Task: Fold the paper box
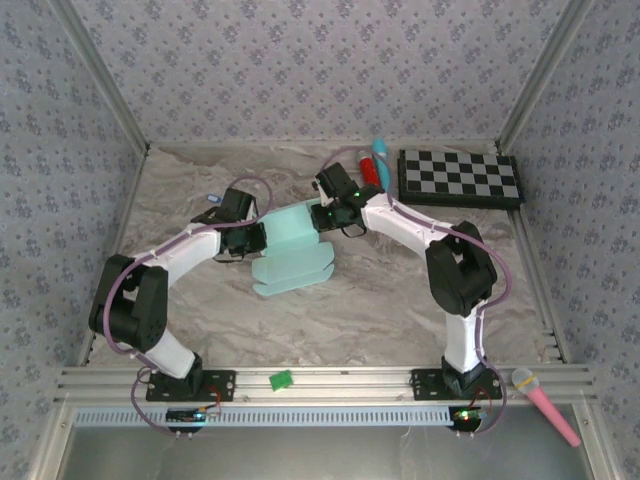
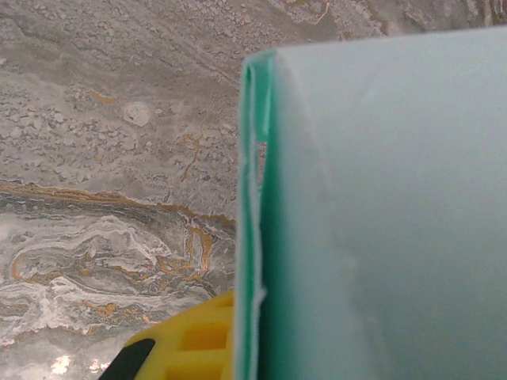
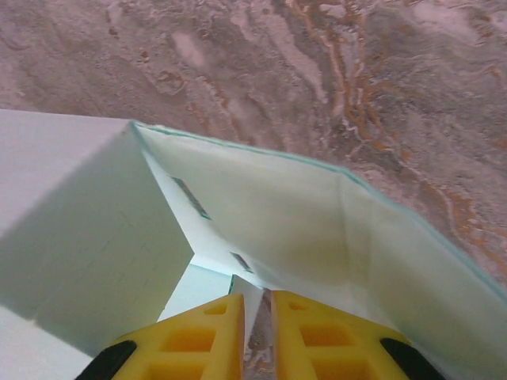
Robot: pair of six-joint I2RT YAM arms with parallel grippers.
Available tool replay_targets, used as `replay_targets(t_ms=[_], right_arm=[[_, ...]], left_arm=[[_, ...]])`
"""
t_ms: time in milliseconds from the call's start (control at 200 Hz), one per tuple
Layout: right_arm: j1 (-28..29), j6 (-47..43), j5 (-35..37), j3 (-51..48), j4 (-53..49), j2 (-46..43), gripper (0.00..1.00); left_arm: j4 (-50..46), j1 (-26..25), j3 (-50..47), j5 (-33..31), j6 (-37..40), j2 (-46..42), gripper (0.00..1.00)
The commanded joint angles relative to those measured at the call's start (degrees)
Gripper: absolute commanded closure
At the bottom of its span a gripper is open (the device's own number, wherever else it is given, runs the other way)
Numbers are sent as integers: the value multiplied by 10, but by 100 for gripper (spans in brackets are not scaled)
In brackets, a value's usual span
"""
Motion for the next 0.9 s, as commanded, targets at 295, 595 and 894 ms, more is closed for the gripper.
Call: replay_targets(t_ms=[295,595,894], right_arm=[[-6,23,-72,-24,39,-9,82],[-11,32,-100,-27,51,-13,81],[-13,-3,-43,-20,9,-45,78]], left_arm=[[17,-1,20,16,0,3,100],[17,-2,20,16,0,4,100],[16,-1,20,14,3,4,100]])
